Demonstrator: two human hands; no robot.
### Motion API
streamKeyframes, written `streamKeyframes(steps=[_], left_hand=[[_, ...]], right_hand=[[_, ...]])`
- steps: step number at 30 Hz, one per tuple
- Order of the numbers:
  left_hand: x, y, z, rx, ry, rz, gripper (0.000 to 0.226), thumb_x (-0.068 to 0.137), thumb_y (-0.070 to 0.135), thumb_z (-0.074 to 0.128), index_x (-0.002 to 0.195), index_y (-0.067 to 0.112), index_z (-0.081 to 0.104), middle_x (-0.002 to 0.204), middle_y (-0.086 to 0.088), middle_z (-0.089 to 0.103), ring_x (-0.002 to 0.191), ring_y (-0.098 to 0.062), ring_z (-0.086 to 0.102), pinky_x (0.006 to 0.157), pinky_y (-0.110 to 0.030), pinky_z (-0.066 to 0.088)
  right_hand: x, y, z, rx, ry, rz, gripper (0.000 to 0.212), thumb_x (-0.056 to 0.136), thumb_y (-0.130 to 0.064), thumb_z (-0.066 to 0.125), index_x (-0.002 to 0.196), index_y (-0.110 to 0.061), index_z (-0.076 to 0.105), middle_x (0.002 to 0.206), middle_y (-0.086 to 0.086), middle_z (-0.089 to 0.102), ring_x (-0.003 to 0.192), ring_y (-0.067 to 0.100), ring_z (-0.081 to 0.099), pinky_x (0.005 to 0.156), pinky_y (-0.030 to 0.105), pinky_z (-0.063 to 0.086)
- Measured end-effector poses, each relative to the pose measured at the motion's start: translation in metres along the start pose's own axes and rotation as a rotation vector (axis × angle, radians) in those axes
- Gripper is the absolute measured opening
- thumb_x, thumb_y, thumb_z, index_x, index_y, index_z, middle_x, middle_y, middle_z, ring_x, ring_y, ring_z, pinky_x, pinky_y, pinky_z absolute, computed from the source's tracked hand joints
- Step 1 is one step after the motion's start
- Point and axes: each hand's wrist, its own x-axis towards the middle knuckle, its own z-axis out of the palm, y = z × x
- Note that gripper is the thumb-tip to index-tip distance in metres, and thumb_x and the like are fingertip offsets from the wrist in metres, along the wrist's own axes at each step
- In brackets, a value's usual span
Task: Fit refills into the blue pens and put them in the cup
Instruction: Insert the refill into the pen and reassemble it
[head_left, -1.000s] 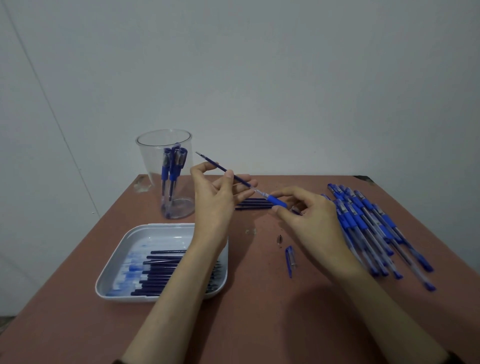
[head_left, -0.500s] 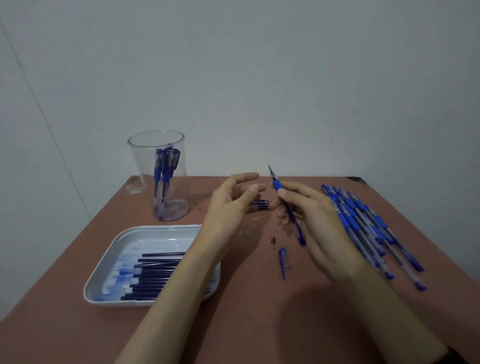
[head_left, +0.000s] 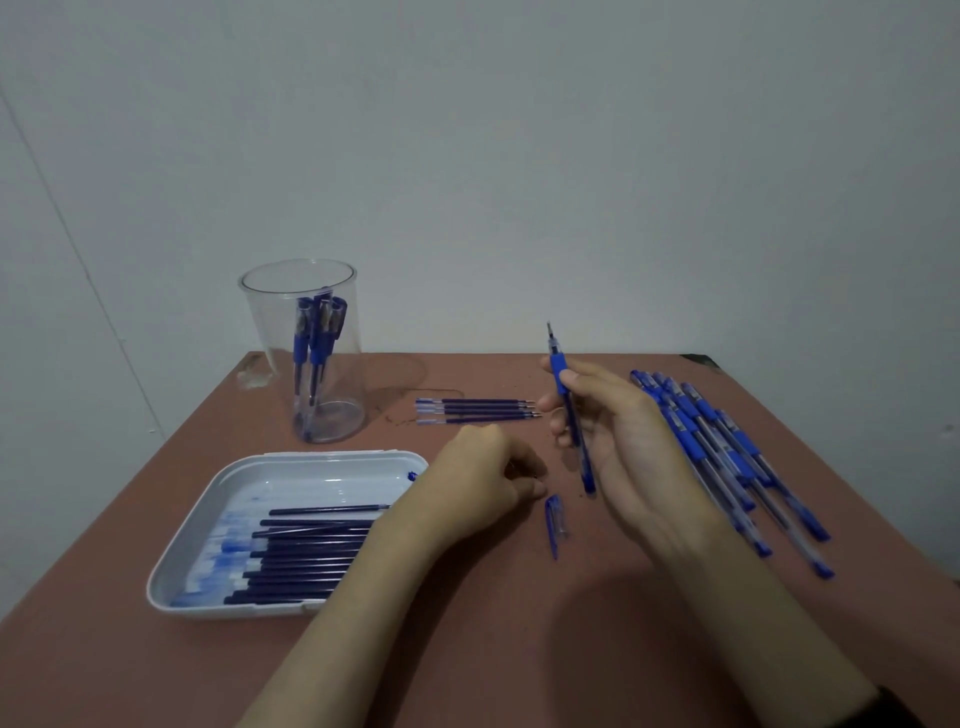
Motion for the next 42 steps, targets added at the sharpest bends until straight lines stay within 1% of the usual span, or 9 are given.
streamKeyframes(steps=[2,4,6,9,13,29,33,36,42], left_hand=[[0.002,-0.001,0.003,0.045,0.068,0.022,0.014,0.087,0.020,0.065,0.097,0.019,0.074,0.091,0.005,0.071,0.078,-0.005,0.058,0.077,-0.023,0.048],[0.004,-0.002,0.000,-0.050,0.229,0.015,0.012,0.086,0.016,0.065,0.091,0.015,0.075,0.077,0.007,0.069,0.069,0.002,0.058,0.067,-0.013,0.045],[0.005,-0.003,-0.011,-0.384,0.390,-0.071,0.012,0.086,0.013,0.067,0.094,0.008,0.074,0.067,0.008,0.065,0.056,0.007,0.057,0.058,-0.010,0.044],[0.002,-0.006,-0.026,-1.026,0.481,-0.175,0.017,0.086,0.009,0.065,0.101,0.002,0.070,0.079,0.000,0.068,0.066,0.000,0.063,0.063,-0.015,0.052],[-0.002,-0.006,-0.030,-1.298,0.476,-0.193,0.012,0.086,0.005,0.062,0.096,0.007,0.069,0.086,-0.001,0.068,0.073,-0.005,0.065,0.070,-0.016,0.054],[-0.001,-0.004,-0.024,-1.079,0.466,-0.132,0.016,0.082,0.002,0.067,0.097,0.007,0.069,0.071,0.001,0.071,0.065,-0.005,0.067,0.062,-0.013,0.051],[-0.002,-0.004,-0.025,-1.044,0.508,-0.083,0.031,0.080,0.003,0.070,0.108,0.014,0.062,0.072,0.002,0.072,0.071,-0.005,0.068,0.067,-0.015,0.052],[-0.002,-0.003,-0.026,-1.147,0.472,-0.047,0.037,0.082,0.001,0.067,0.116,0.013,0.056,0.089,-0.005,0.075,0.082,-0.013,0.069,0.078,-0.022,0.055],[-0.002,0.000,-0.025,-1.271,0.422,-0.034,0.033,0.082,0.013,0.066,0.113,0.015,0.056,0.091,-0.002,0.074,0.087,-0.010,0.069,0.076,-0.020,0.054]], right_hand=[[0.000,0.000,0.001,-0.021,0.011,0.006,0.024,0.092,-0.011,0.054,0.112,-0.003,0.065,0.072,0.006,0.065,0.056,0.011,0.052,0.053,0.022,0.041],[0.000,0.001,0.002,-0.072,0.042,-0.012,0.020,0.091,-0.009,0.056,0.108,-0.005,0.067,0.069,0.006,0.065,0.054,0.011,0.052,0.052,0.023,0.040],[-0.001,0.002,0.003,-0.170,0.079,-0.069,0.015,0.090,-0.006,0.058,0.098,-0.011,0.070,0.067,0.004,0.065,0.055,0.010,0.052,0.055,0.025,0.040],[-0.001,0.006,0.003,-0.452,0.103,-0.228,0.019,0.087,-0.008,0.064,0.088,-0.025,0.072,0.071,0.002,0.067,0.063,0.009,0.057,0.063,0.026,0.047],[-0.002,0.009,0.004,-0.693,0.082,-0.390,0.018,0.084,-0.010,0.068,0.091,-0.025,0.074,0.071,-0.012,0.067,0.068,-0.006,0.058,0.063,0.007,0.042],[-0.003,0.015,0.003,-0.862,0.093,-0.498,0.020,0.084,-0.014,0.070,0.097,-0.029,0.074,0.085,-0.016,0.070,0.080,0.001,0.061,0.068,0.011,0.046],[-0.003,0.012,0.005,-0.639,0.010,-0.272,0.016,0.089,-0.015,0.065,0.093,-0.027,0.076,0.068,-0.006,0.068,0.062,0.008,0.057,0.061,0.025,0.046],[-0.004,0.009,0.009,-0.338,-0.074,-0.002,0.020,0.092,-0.015,0.058,0.087,-0.019,0.077,0.066,0.008,0.066,0.057,0.024,0.043,0.052,0.033,0.028],[-0.006,0.007,0.009,-0.222,-0.130,-0.042,0.018,0.093,-0.010,0.057,0.101,-0.007,0.073,0.066,0.009,0.065,0.048,0.011,0.042,0.052,0.031,0.033]])
